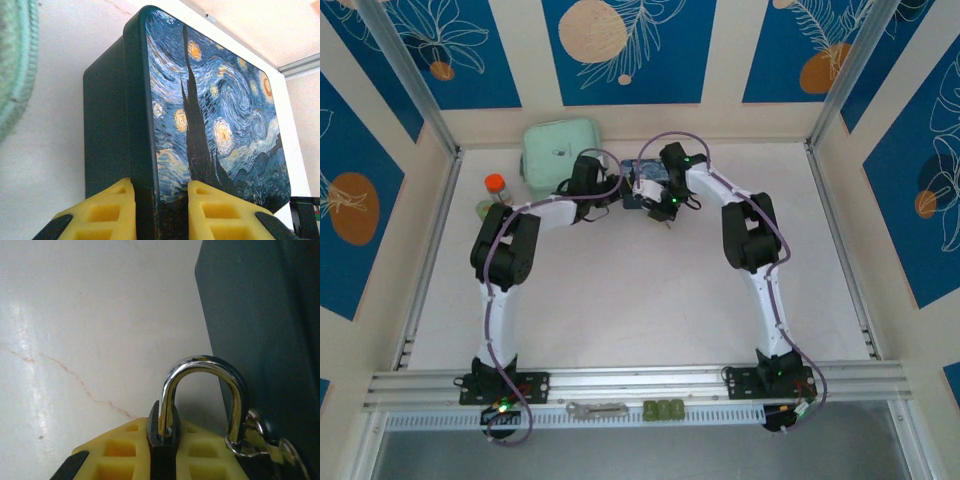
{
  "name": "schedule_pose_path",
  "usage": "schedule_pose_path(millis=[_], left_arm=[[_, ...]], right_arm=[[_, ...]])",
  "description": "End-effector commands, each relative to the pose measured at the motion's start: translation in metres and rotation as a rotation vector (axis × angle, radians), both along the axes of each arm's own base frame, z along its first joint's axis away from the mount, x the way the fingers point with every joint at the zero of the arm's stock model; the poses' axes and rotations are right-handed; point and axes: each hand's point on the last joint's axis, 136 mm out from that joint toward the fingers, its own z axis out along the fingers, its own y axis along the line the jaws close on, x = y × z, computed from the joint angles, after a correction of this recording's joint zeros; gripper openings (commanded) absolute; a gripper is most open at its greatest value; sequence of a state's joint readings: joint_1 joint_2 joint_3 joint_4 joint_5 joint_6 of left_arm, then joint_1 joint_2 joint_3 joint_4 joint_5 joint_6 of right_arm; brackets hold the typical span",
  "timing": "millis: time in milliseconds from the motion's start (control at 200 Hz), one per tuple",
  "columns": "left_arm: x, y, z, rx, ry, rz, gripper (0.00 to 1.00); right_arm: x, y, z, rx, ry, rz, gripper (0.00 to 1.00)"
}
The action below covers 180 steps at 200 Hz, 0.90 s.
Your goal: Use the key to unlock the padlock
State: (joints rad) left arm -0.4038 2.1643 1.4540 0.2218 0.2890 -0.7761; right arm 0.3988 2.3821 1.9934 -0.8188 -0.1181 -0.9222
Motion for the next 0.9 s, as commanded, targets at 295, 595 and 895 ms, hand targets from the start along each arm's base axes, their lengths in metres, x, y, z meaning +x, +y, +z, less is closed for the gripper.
schedule_pose_path(millis=[295,595,895], left_arm=[[-0.046,-0.038,-0.032,0.03,0.124,-0.192,0.23],[-0.041,-0.027,-0.008,0.028,0.079,-0.201,0.51],[-0.092,-0.016,0.038,-0.141,0.064,-0.233,0.61]], right_arm=[[-0.047,0.1,0.049,0.34,-0.196,0.315,0.0],[-0.059,0.079,0.041,0.305,-0.15,0.236,0.0],[-0.047,0.076,0.046,0.297,-0.124,0.11,0.0]])
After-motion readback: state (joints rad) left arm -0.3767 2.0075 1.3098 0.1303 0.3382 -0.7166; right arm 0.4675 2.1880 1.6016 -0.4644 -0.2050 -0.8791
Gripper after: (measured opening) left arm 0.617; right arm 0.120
